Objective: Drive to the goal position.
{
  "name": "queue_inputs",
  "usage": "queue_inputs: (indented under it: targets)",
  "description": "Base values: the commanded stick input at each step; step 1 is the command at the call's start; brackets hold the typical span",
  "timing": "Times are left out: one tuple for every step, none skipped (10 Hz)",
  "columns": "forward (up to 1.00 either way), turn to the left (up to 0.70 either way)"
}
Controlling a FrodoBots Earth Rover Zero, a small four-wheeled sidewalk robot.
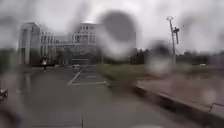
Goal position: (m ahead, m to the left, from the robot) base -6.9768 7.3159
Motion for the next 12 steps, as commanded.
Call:
queue_inputs:
  targets:
    - [1.00,0.03]
    - [1.00,0.03]
    - [1.00,0.03]
    - [1.00,0.03]
    - [1.00,0.03]
    - [1.00,0.03]
    - [1.00,0.03]
    - [1.00,0.03]
    - [1.00,0.03]
    - [1.00,0.03]
    - [1.00,0.03]
    - [1.00,0.03]
